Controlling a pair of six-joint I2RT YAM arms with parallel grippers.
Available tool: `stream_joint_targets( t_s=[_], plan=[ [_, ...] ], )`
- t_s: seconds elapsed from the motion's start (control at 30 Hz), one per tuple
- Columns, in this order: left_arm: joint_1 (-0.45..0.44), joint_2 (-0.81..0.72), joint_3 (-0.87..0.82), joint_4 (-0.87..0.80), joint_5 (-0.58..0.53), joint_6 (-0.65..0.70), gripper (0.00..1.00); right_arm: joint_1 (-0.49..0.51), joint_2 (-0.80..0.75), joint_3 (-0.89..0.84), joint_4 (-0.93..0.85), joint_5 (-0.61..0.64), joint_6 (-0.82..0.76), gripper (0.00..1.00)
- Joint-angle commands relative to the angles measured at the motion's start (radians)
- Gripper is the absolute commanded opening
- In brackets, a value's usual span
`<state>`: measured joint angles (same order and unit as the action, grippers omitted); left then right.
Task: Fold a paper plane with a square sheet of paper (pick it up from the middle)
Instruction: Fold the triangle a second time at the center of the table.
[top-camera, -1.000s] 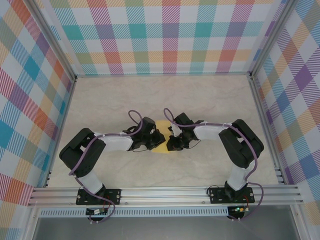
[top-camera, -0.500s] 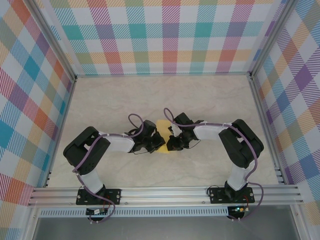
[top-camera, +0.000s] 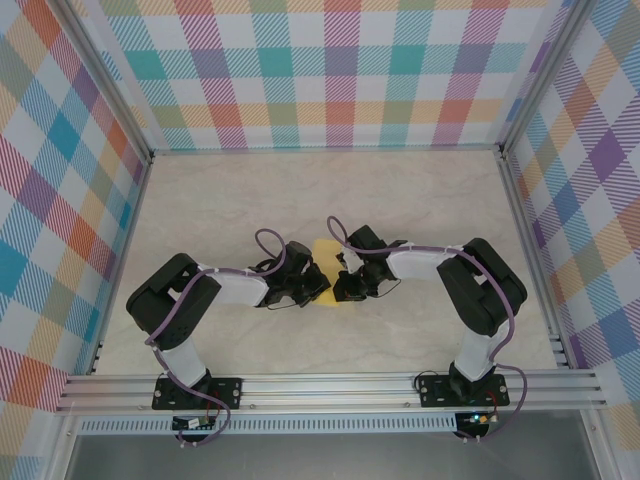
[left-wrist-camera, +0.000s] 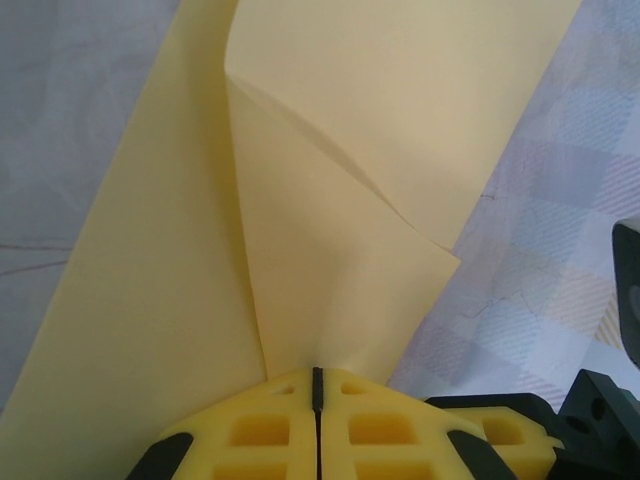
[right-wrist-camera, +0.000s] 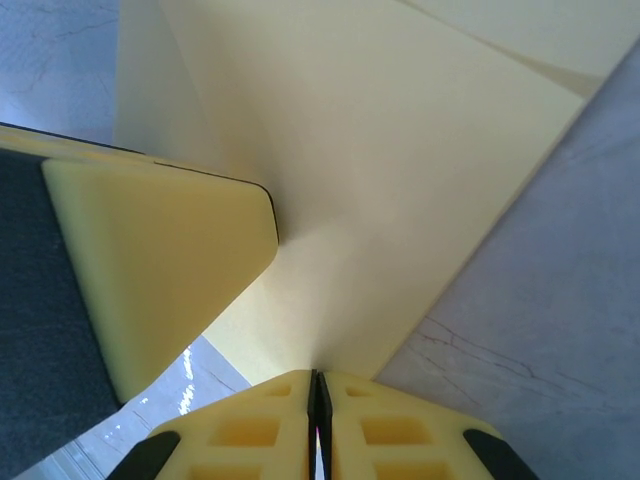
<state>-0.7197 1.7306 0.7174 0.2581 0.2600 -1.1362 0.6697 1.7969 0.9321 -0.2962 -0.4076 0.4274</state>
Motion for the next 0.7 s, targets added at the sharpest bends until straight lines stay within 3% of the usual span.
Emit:
stream_joint_targets(
  t_s=[0.0,0.4,0.67],
  plan=[
    [0.024,0.001,-0.022,-0.09,-0.077,0.045,0.07,0.023,0.066,-0.03,-0.085,0.142,-0.037,0.1],
    [0.144,0.02,0.015,-0.082,-0.014,0.159,0.07,0.075,0.148,-0.021,-0.173,0.273,-0.072,0.1],
    [0.204,0.058,0.068,-0.107,0.01,0.221,0.07,0.087,0.163,-0.018,-0.186,0.292,-0.071,0.1]
  ],
)
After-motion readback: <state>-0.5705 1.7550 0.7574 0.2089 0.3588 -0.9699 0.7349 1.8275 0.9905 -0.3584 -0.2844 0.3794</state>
